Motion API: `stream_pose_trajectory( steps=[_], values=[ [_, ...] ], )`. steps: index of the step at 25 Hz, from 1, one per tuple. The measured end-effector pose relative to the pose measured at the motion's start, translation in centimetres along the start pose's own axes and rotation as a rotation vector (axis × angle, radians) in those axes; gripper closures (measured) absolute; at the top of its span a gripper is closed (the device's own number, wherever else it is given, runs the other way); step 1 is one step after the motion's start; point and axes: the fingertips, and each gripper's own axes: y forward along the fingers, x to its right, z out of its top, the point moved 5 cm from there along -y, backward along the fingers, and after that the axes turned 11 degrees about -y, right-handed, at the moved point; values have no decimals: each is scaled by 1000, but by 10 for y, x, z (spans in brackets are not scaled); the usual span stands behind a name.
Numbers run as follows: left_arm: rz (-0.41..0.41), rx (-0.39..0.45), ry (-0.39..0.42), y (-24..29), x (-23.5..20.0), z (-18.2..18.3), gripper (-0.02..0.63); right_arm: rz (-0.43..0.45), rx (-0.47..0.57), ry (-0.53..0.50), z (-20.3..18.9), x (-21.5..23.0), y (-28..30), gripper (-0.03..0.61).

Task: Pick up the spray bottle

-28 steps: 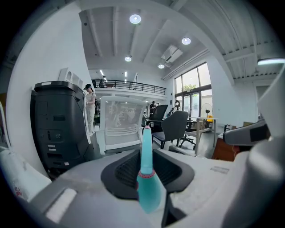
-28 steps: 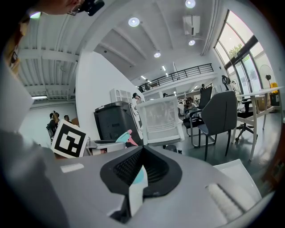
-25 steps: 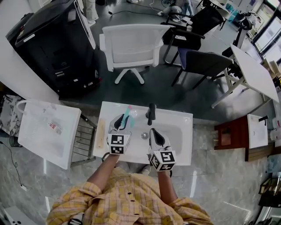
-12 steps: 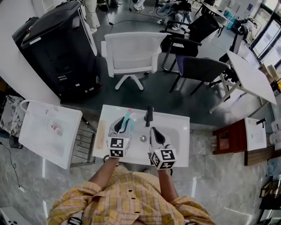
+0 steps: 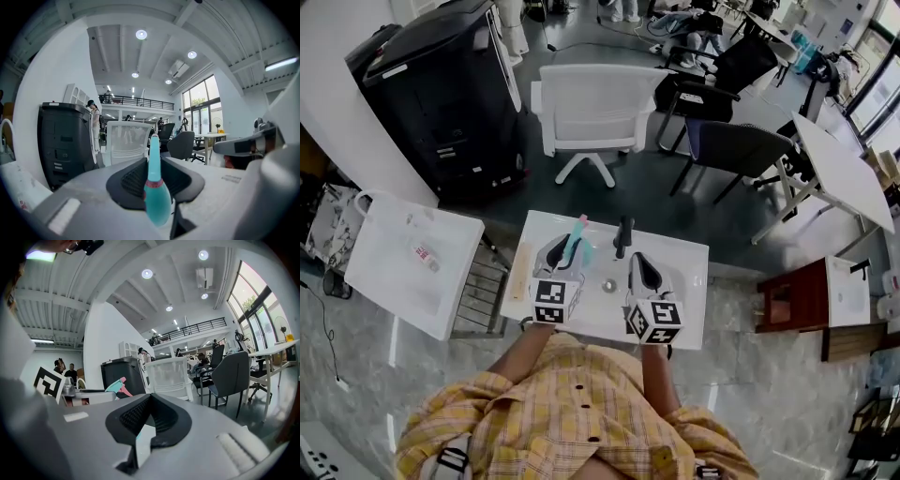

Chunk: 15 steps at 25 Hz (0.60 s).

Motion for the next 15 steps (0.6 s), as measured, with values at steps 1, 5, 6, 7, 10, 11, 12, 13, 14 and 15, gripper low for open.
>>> stream_pose_trajectory(
  steps=[1,5,6,7,10,11,12,13,14,15],
  values=[
    [2,8,1,0,1,2,517,-1,3,-2,1,2,0,581],
    [6,18,4,-6,3,6,517,-3,10,-2,4,3,-2,581],
    [5,21,5,-7,5,8,517,-4,13,-1,4,4,-3,581],
    [4,24,7,-8,6,9,517,-5,16,0,5,5,-3,581],
    [-1,39,10,-10,12,14,517,-5,26,-4,8,7,-5,581],
    [-2,44,10,-11,13,15,517,-5,28,-6,8,7,-6,581],
    [-3,48,8,-12,14,16,517,-4,29,-8,9,8,-7,581],
    [-2,53,7,-13,15,16,517,-5,29,-10,9,8,-7,581],
    [-2,57,5,-13,16,16,517,-5,28,-13,9,9,-7,581],
    [-2,61,3,-13,16,17,517,-5,27,-15,9,9,-7,581]
  ],
)
